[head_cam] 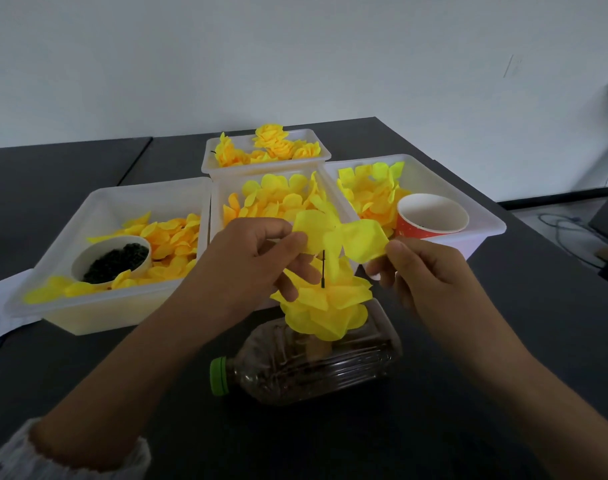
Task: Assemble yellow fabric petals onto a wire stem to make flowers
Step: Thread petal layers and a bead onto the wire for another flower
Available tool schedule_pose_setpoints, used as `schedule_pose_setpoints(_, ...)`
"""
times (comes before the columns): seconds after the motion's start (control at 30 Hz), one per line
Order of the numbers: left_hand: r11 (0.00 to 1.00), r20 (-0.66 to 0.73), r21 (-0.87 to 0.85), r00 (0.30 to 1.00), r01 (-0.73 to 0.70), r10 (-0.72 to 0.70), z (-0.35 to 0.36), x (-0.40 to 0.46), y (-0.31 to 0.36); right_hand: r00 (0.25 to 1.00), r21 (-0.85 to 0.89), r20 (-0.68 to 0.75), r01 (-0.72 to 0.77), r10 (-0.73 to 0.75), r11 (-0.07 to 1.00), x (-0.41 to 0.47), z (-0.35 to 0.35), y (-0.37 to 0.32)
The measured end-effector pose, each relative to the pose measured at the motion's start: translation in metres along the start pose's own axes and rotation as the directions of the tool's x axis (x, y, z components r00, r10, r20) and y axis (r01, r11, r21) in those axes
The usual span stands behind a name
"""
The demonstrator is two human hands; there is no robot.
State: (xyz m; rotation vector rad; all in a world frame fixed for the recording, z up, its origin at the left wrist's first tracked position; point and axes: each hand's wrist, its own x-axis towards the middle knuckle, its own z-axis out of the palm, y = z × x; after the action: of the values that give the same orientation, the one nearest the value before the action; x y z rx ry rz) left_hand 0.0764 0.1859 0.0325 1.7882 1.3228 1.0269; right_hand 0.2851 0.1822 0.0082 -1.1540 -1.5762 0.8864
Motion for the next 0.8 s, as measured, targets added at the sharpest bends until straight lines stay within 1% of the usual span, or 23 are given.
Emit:
schedule_pose_setpoints(0.07,0.999,0.028,0.041,0.999,0.021,-0.022,-0.001,-0.001,-0.003,0.999,0.046,-0.009,-0.039,0.039,0.998,-0.001,0.004,-0.001)
schedule_pose_setpoints(0.13,0.993,0.062,0.115,0.998,0.019,-0.027,-0.003,-0.002,-0.006,0.994,0.102,-0.017,-0.109,0.111,0.989,0.000,0.007,-0.002)
schedule_pose_setpoints(0.2,0.982,0.117,0.191,0.993,-0.001,-0.022,-0.005,-0.001,-0.007,0.986,0.093,-0.029,-0.159,0.162,0.983,0.003,0.011,0.000)
schedule_pose_setpoints(0.27,0.970,0.168,0.241,0.986,-0.020,-0.021,-0.008,-0.001,-0.007,0.985,0.067,-0.036,-0.168,0.170,0.984,0.006,0.015,-0.001)
schedule_pose_setpoints(0.37,0.960,0.206,0.280,0.978,-0.024,-0.036,-0.009,0.000,-0.008,0.992,0.079,-0.048,-0.111,0.115,0.991,0.011,0.018,-0.002)
schedule_pose_setpoints(0.47,0.956,0.224,0.290,0.974,-0.032,-0.036,-0.010,0.002,-0.011,0.998,0.006,-0.044,-0.048,0.048,0.999,0.015,0.018,0.000)
schedule_pose_setpoints(0.53,0.955,0.230,0.292,0.973,-0.044,-0.025,-0.011,0.002,-0.013,0.998,-0.045,-0.042,-0.040,0.038,0.998,0.016,0.017,0.002)
schedule_pose_setpoints(0.7,0.960,0.225,0.274,0.974,-0.050,-0.014,-0.013,0.003,-0.017,0.995,-0.057,-0.006,-0.103,0.103,0.993,0.016,0.014,0.005)
schedule_pose_setpoints(0.8,0.980,0.209,0.201,0.978,-0.017,-0.026,-0.011,0.003,-0.019,0.990,-0.040,0.002,-0.144,0.144,0.989,0.015,0.016,0.005)
